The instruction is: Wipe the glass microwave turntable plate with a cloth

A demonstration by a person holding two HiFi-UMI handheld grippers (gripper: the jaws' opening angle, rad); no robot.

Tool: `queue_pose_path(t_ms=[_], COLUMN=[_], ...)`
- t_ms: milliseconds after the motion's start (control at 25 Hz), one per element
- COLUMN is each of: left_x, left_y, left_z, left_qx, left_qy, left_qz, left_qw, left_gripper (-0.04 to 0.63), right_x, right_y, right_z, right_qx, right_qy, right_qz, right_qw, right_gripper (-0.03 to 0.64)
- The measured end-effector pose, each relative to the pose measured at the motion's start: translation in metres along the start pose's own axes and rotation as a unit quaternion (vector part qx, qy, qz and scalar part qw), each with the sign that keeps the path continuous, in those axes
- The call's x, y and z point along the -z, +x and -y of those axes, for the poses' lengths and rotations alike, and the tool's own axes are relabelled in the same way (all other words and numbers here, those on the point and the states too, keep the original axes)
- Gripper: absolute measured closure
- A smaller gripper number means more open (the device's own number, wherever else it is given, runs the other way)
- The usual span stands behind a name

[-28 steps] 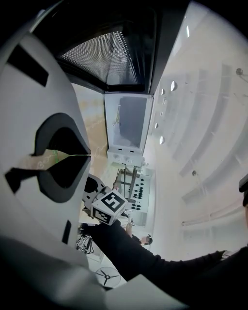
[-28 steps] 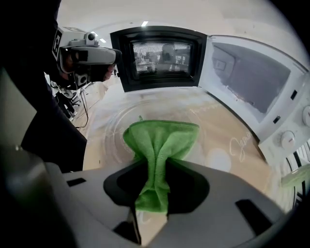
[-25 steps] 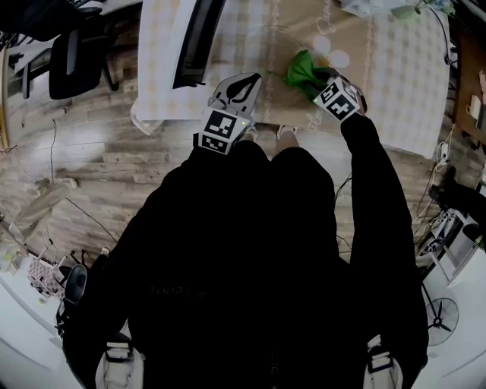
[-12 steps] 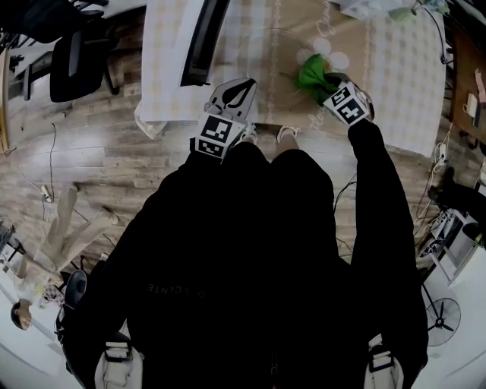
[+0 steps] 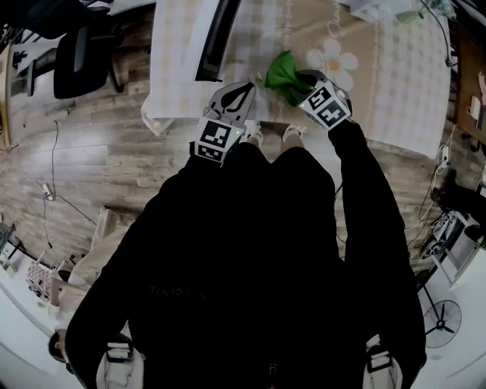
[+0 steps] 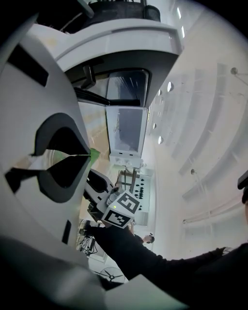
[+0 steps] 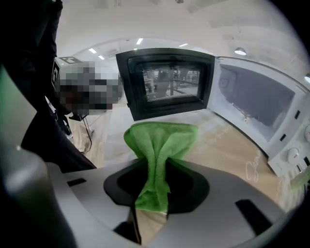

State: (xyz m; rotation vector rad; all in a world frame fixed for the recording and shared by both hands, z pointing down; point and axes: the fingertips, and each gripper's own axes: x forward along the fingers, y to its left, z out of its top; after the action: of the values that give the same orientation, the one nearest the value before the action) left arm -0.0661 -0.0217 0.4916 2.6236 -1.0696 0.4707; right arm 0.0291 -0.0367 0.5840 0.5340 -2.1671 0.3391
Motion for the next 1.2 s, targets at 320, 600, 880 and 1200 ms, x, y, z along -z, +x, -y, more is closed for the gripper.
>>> queue_pose_path(t_ms=[320, 600, 880, 1200], left_x=[0.009, 0.011, 0.010, 0.008], left_y=[-0.013, -0.019, -0.015, -0.006], left_z=[-0.010, -0.015, -0.015, -0.006], left_qx=[-0.004, -0.012, -0.009, 0.007], left_qy=[-0.003, -0.012, -0.010, -0.004], left_qz=[-0.004, -0.004, -0.004, -0.006], left_qw=[1.0000, 0.9999, 0.9999, 0.9999], left_gripper=[0.574, 0.574, 0.574, 0.574], right_x=[-0.041, -0.043, -0.039, -0.021], right_y=[0.052, 0.075, 0.087, 0.074], right_z=[-0.047, -0.060, -0.059, -0.051], right_qx=[-0.035, -0.044, -0.047, -0.039], right_qy=[-0.016, -0.026, -0.013, -0.002], right_qz=[0.011, -0.004, -0.013, -0.019], right_qw=[0.999, 0.999, 0.999, 0.999], right_gripper=[0.489, 0.488, 0.488, 0.489])
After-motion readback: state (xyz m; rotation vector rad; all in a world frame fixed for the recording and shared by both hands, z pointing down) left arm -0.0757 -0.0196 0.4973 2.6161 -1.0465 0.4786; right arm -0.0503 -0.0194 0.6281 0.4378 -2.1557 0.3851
